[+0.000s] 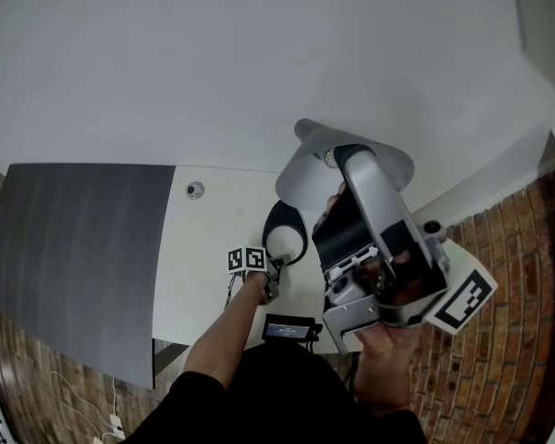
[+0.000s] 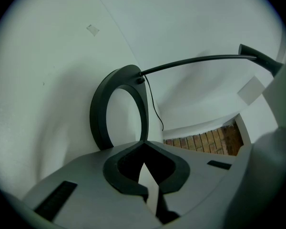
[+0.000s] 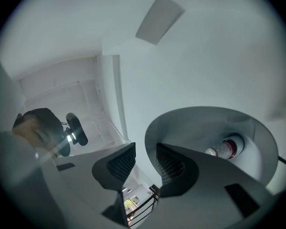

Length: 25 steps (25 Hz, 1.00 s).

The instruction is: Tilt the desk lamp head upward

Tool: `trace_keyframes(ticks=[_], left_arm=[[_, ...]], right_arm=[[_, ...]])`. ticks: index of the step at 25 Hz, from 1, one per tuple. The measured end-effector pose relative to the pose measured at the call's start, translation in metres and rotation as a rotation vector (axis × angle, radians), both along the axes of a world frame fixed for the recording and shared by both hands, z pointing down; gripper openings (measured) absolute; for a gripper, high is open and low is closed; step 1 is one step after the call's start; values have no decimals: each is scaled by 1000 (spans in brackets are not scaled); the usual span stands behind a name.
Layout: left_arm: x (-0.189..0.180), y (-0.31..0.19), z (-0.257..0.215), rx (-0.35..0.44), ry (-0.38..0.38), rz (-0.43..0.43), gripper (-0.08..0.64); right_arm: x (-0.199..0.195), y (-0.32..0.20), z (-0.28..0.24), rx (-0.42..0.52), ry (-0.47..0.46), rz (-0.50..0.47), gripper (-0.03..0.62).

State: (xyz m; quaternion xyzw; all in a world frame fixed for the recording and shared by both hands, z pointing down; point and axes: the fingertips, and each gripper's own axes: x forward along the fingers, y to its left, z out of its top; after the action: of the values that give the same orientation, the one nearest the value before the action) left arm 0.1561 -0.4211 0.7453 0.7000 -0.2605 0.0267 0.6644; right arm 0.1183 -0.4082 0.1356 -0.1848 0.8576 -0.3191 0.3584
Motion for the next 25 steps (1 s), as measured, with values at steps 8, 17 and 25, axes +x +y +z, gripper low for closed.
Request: trace_keyframes(ticks=[8,17,25], left_arm=[[1,-2,-1,15,11,0,9],[-3,1,-5,62,35,-15,11],[-10,-1,-11,70,120,-89,11]], right_arm=[[1,19,8,94,114,-20,129],[37,26,294,-3,885,-63,129],[112,-34,569,-605,1048,37,133]])
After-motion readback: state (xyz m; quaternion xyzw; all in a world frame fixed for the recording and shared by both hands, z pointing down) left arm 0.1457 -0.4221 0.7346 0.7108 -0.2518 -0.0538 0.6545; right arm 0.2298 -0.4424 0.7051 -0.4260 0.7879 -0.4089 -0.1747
